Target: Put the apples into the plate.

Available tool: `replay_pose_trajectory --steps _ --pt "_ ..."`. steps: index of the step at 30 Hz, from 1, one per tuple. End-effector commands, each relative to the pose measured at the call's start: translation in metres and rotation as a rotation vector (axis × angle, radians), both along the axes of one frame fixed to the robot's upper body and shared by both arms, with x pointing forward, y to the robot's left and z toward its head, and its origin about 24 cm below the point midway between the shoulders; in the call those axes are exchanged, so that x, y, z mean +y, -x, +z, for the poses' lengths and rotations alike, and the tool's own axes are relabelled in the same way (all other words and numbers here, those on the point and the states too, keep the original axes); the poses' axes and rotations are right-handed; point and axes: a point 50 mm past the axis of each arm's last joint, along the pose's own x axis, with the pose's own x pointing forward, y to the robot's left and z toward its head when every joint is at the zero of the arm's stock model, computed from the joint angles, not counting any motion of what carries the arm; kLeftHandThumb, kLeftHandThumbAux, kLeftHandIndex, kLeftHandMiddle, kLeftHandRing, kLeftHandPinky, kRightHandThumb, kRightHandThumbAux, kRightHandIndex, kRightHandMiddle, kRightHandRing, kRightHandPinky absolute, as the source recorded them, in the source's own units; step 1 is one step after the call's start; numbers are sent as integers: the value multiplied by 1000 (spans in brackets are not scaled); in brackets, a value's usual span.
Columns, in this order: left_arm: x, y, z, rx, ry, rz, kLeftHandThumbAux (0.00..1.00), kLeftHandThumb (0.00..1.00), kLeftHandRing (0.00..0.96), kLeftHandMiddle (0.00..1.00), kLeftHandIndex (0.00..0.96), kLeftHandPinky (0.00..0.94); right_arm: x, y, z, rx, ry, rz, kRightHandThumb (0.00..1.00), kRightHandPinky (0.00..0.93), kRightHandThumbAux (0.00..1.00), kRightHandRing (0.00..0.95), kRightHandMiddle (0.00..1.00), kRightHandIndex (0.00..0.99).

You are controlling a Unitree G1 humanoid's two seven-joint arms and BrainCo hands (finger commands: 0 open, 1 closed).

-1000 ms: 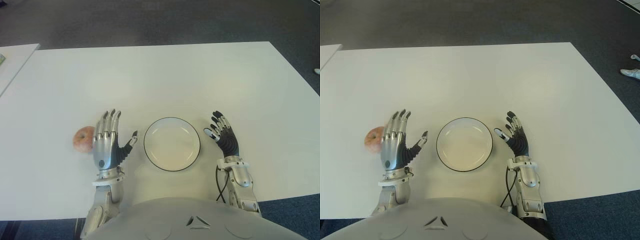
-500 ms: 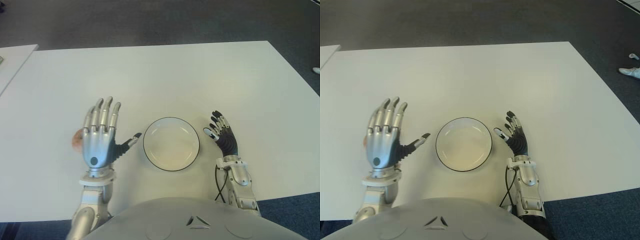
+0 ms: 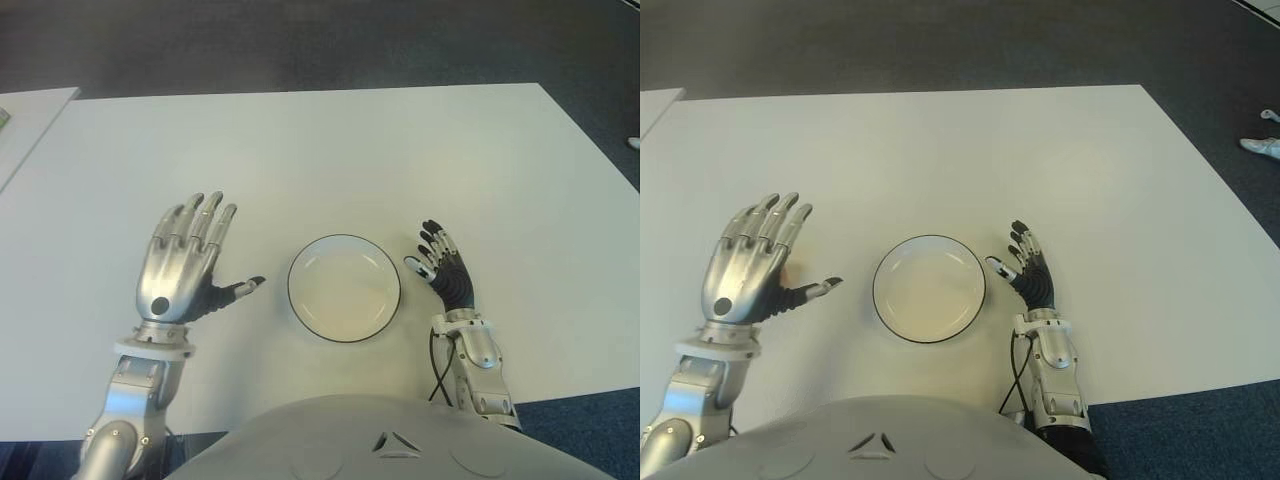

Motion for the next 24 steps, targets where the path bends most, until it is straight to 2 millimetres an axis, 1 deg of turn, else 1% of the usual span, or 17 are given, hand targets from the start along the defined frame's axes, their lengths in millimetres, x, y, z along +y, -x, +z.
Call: replay_pose_trajectory --steps 1,4,8,11,17,20,24 --pt "15 2 4 62 -83 32 307 113 0 25 36 0 -2 4 -8 33 -1 -12 113 4 679 0 5 39" --pt "18 1 6 71 -112 51 297 115 0 35 43 14 -3 5 -8 24 -2 -13 119 13 673 0 9 46" --pt "25 -2 5 85 -155 92 289 147 36 66 85 67 -3 6 -5 6 -1 -9 138 22 668 0 11 53" --pt "28 -4 3 91 -162 114 294 182 71 98 129 110 -4 6 -5 1 2 -6 145 10 666 0 7 49" --pt "40 -8 -8 107 -150 163 298 215 111 135 175 140 -9 6 -3 -8 20 -10 150 15 673 0 11 51" --pt "48 -9 -13 143 -137 207 298 231 125 152 191 143 -15 5 -6 -5 19 -20 153 20 679 0 19 55" --pt "50 -9 -16 170 -126 236 296 247 133 165 204 138 -17 5 -7 -6 9 -35 162 31 681 0 25 60"
